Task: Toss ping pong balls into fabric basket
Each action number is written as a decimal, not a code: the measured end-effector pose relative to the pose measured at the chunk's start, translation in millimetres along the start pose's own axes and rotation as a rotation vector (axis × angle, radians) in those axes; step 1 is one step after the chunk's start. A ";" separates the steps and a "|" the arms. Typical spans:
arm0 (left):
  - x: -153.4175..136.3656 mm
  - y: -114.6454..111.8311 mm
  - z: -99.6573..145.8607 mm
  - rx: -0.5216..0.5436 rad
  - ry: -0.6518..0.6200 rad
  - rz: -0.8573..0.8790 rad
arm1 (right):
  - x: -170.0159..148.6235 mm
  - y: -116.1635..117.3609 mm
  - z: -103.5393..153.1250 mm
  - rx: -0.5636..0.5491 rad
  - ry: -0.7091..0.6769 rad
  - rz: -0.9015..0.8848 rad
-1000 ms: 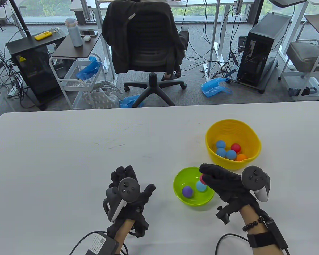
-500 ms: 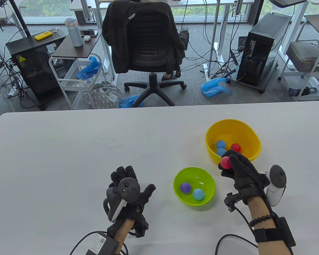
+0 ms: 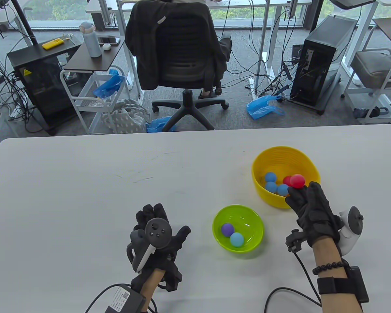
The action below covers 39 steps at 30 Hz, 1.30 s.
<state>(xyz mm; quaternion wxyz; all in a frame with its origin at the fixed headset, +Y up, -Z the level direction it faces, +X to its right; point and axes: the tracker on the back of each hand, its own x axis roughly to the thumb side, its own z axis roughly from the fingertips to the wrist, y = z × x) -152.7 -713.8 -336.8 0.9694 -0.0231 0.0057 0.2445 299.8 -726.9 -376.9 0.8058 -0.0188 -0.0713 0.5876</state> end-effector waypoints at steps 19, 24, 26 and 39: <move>-0.8 0.4 0.2 0.003 -0.003 0.005 | 23.0 41.5 16.5 0.080 -0.255 0.474; -1.1 0.9 0.1 0.006 -0.004 0.010 | 24.5 69.5 24.9 0.179 -0.343 0.710; -1.1 1.0 0.1 0.007 -0.004 0.012 | 23.0 79.2 27.8 0.222 -0.363 0.780; -1.5 1.5 0.1 0.010 -0.007 0.015 | -7.6 133.5 41.5 0.595 -0.339 1.198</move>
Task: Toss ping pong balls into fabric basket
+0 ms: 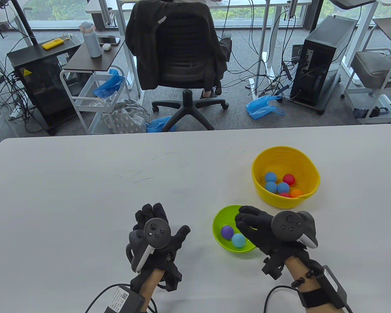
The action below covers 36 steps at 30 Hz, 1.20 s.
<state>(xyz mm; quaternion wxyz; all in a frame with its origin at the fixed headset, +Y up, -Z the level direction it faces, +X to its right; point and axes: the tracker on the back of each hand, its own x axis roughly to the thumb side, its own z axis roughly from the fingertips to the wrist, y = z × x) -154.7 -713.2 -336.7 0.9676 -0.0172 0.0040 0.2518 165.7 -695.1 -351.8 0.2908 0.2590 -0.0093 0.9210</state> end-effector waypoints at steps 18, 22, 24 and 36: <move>-0.2 0.9 0.0 0.004 0.000 0.006 | -2.7 51.7 -16.4 0.304 0.098 0.189; -0.3 1.1 0.0 0.005 -0.001 0.008 | -5.5 57.2 -17.3 0.319 0.108 0.181; -0.3 0.9 -0.1 0.004 -0.002 0.007 | -5.5 58.7 -17.8 0.318 0.114 0.189; -0.8 1.0 0.1 0.003 0.004 0.006 | -6.9 25.3 -8.7 0.139 0.097 0.168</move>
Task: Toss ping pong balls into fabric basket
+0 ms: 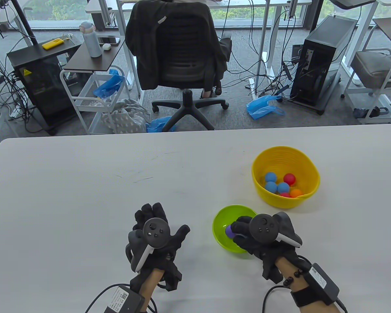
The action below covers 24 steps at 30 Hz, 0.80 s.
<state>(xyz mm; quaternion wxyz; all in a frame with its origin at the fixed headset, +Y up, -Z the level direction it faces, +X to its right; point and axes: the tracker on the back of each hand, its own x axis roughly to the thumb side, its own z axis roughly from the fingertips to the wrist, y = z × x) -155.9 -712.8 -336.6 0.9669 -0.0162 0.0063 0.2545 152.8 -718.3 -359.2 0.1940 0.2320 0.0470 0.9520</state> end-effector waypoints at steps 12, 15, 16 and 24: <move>0.3 0.0 0.4 0.001 0.001 -0.002 | -31.0 -37.8 20.2 -0.266 -0.028 -0.508; 0.3 0.2 0.4 0.002 -0.001 0.000 | -43.2 -42.1 23.7 -0.305 -0.023 -0.666; 0.3 0.3 0.4 0.002 -0.001 0.001 | -45.9 -42.8 24.5 -0.310 -0.022 -0.696; 0.9 -0.3 0.3 0.000 -0.001 -0.005 | -77.8 -43.4 30.2 -0.401 0.040 -0.994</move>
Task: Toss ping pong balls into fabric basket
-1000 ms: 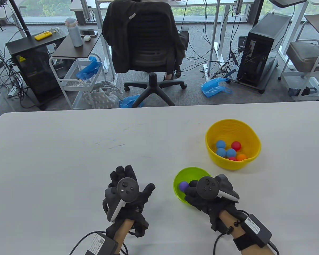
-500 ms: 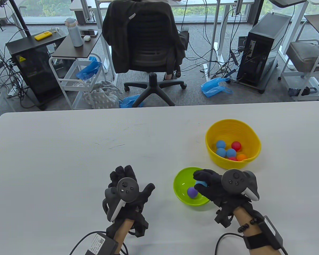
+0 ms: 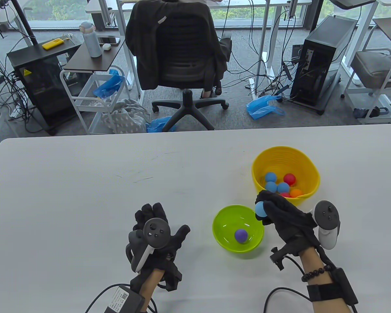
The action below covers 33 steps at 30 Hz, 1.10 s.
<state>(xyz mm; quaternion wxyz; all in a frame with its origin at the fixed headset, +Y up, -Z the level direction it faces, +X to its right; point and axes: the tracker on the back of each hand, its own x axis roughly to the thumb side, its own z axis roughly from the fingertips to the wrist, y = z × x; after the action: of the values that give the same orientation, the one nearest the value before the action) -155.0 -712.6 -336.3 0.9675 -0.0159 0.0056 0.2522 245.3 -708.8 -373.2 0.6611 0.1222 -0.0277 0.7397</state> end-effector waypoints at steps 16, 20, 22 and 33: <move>-0.3 0.9 0.1 0.001 0.000 0.008 | -25.3 -41.4 2.6 -0.170 0.089 -0.398; -0.4 1.0 0.2 0.002 -0.002 0.009 | -23.0 -49.4 4.0 -0.172 0.053 -0.410; -0.4 1.0 0.2 0.002 -0.002 0.008 | -22.0 -52.4 5.4 -0.193 0.044 -0.402; -0.7 1.4 0.3 0.000 0.002 0.008 | -3.7 -44.4 10.6 -0.258 -0.009 -0.152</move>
<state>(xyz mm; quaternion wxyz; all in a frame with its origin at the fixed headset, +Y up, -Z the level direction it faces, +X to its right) -156.2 -711.8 -336.0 0.9665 -0.0162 0.0065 0.2561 290.9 -709.0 -369.0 0.7254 0.0412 -0.1163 0.6771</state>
